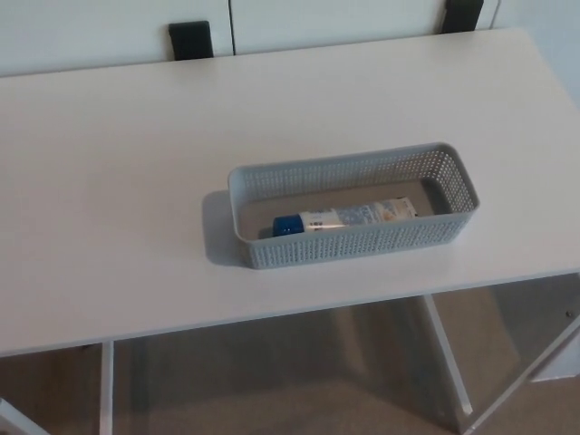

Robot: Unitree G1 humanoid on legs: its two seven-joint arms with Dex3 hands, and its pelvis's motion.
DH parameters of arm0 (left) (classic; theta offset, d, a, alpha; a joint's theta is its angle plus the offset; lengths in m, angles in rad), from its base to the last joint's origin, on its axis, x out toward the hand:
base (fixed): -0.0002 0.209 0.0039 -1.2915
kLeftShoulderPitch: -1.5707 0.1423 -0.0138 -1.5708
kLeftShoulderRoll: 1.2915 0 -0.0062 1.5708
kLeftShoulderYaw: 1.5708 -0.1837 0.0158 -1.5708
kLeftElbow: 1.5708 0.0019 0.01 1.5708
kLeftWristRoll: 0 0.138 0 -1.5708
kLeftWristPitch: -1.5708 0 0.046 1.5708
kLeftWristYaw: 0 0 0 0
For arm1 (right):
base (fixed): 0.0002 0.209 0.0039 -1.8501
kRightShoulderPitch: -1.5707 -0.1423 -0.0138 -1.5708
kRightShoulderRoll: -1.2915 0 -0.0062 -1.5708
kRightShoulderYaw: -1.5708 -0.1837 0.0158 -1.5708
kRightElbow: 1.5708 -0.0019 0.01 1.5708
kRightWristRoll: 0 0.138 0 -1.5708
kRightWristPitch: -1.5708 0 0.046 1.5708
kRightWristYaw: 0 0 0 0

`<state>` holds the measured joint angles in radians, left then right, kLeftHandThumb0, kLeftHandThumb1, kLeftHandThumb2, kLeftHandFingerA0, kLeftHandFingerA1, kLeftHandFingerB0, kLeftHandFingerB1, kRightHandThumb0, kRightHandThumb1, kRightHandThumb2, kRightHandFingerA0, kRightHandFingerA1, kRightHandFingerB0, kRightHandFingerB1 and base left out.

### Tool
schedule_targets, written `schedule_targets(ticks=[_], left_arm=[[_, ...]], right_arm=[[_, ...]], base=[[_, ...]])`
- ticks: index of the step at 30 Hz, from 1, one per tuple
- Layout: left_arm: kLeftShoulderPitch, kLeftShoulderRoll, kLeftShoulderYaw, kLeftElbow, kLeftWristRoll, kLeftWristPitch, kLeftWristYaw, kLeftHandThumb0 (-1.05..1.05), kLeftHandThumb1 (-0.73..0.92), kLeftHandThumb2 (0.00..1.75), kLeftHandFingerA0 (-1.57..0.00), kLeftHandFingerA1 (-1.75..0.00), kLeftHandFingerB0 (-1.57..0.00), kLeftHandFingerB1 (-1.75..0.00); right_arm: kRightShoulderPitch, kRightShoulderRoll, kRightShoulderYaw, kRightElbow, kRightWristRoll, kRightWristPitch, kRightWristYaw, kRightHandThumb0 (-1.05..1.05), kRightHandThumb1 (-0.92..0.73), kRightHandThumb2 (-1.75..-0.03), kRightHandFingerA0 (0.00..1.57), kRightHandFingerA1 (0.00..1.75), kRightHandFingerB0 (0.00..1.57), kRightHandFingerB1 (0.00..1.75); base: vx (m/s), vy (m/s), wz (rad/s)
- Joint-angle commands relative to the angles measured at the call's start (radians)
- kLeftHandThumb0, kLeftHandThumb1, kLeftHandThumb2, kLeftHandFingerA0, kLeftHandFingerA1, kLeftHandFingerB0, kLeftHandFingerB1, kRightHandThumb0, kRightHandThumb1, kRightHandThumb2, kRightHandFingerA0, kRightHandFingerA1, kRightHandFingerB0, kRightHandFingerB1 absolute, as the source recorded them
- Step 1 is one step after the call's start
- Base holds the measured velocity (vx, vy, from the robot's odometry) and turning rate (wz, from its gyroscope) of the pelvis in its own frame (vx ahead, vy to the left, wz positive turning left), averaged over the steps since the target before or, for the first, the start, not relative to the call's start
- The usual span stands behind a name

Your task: The robot walks towards a table in front, picks a shampoo with left hand and puts it in a small grey container

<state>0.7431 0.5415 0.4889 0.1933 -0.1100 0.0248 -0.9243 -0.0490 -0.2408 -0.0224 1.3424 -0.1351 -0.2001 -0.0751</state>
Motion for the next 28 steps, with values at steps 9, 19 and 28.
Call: schedule_targets(ticks=[9,19,28], left_arm=[[-0.639,-0.128,-0.512,0.856,0.496,-0.038,0.959,-0.39,0.69,0.6,-0.46,-0.49,-0.39,-0.4],[-0.654,-0.139,-0.531,0.95,0.438,-0.084,1.003,-0.49,0.49,0.82,-0.57,-0.62,-0.33,-0.5],[-0.67,-0.135,-0.797,0.986,0.644,0.003,1.114,-0.47,0.68,0.6,-0.56,-0.45,-0.55,-0.41]], right_arm=[[-0.002,-0.008,0.016,-0.005,-0.03,-0.005,-0.003,-0.35,-0.63,-0.59,0.76,0.5,0.61,0.43],[-0.038,-0.022,0.0,-0.008,-0.015,0.004,0.0,-0.33,-0.61,-0.59,0.78,0.51,0.61,0.43],[-0.04,-0.013,0.001,-0.008,-0.016,0.013,-0.002,-0.35,-0.6,-0.59,0.8,0.6,0.63,0.43]], base=[[0.0,0.0,0.0],[0.0,0.0,0.0],[0.0,0.0,0.0]])
